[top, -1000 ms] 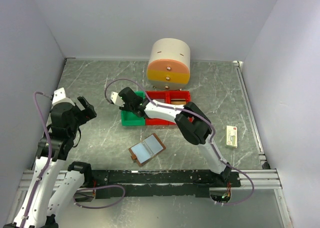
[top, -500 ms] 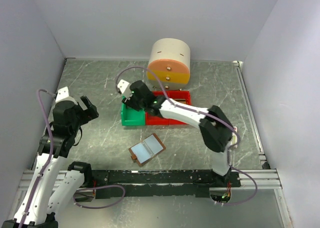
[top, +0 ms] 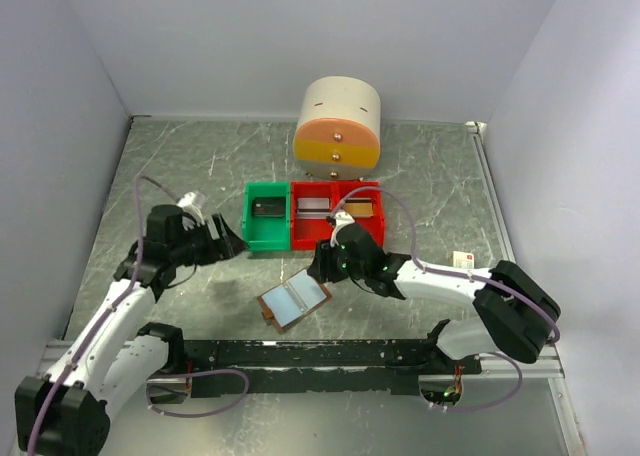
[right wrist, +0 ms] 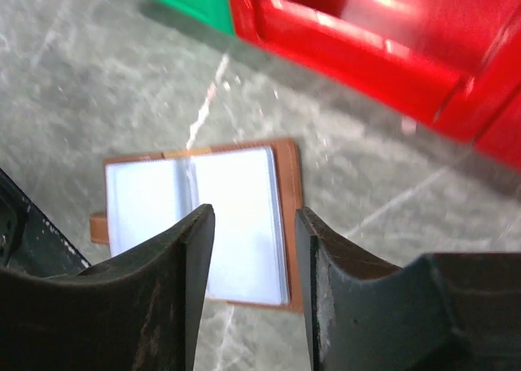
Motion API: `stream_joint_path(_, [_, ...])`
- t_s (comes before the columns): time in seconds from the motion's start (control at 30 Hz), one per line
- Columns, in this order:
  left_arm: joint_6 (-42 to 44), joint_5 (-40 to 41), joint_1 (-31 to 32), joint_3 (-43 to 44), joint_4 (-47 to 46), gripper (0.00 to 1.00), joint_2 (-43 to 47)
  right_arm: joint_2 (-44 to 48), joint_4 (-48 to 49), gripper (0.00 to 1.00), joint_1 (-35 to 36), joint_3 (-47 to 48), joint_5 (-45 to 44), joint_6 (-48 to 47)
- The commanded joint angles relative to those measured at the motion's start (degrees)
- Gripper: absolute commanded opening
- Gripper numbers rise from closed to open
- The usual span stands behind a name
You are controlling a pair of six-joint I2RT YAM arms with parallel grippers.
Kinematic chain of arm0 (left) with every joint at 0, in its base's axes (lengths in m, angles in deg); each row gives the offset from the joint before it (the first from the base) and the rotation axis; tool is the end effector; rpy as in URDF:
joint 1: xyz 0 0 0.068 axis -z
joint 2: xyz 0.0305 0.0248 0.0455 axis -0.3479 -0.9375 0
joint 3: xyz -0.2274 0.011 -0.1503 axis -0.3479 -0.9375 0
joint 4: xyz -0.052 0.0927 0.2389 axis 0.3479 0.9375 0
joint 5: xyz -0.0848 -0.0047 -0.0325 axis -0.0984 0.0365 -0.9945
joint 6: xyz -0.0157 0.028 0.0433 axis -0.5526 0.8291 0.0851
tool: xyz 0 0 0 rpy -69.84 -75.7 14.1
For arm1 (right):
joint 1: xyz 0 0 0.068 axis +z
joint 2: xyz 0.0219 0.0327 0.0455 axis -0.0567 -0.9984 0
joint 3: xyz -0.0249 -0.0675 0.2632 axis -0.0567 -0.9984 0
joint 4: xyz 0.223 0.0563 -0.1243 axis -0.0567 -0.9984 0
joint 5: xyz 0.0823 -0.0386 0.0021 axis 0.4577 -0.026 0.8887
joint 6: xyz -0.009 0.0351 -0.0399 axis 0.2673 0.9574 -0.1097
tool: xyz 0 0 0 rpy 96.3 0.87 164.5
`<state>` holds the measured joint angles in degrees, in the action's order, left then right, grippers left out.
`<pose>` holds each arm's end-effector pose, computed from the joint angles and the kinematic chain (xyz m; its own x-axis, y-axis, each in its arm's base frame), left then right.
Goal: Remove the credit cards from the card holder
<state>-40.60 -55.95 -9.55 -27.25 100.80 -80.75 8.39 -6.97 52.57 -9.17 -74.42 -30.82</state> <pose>0.1717 -0.0453 0.2454 -0.7140 -0.3513 -0.6057 0.1041 0.8022 -0.5880 0.1740 0.2042 0.1807 -0.7253 -0.0380 -0.6874 -0.4620 0.7671 0.4450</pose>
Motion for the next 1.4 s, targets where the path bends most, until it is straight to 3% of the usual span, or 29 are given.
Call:
stream_joint_path(0.0, [-6.92,-3.70,8.64,-5.59,-7.43,0.86,-2.29,-0.03,-0.13,0.44,0.10,-1.85,3.42,9.05])
stream_joint_path(0.1, [-8.95,4.98,17.94,-4.42,-5.22,0.81,-5.66,-0.37,1.17,0.42,0.11,-3.41,4.70,9.30])
stream_joint_path(0.2, [-10.40,11.05,22.25,-4.63,-3.06,0.79,-5.41,-1.10,1.88,0.39,0.08,-3.78,5.71,9.07])
stream_joint_path(0.33, [-12.49,8.50,23.43,-7.13,-5.85,0.73,-5.19,-1.84,0.39,0.37,0.09,-3.53,5.99,8.47])
stream_joint_path(0.7, [-14.90,7.70,26.82,-11.45,-7.13,0.70,-8.39,-5.84,-0.08,0.33,0.15,-4.16,9.10,7.84])
stream_joint_path(0.97, [-14.87,4.54,28.13,-13.50,-13.68,0.43,-13.90,-6.80,5.30,0.18,0.69,-5.64,11.88,10.28])
stream_joint_path(1.37, [-14.18,9.15,28.74,-12.26,-12.94,0.32,-14.31,-5.55,15.27,0.16,1.54,-7.78,18.45,14.91])
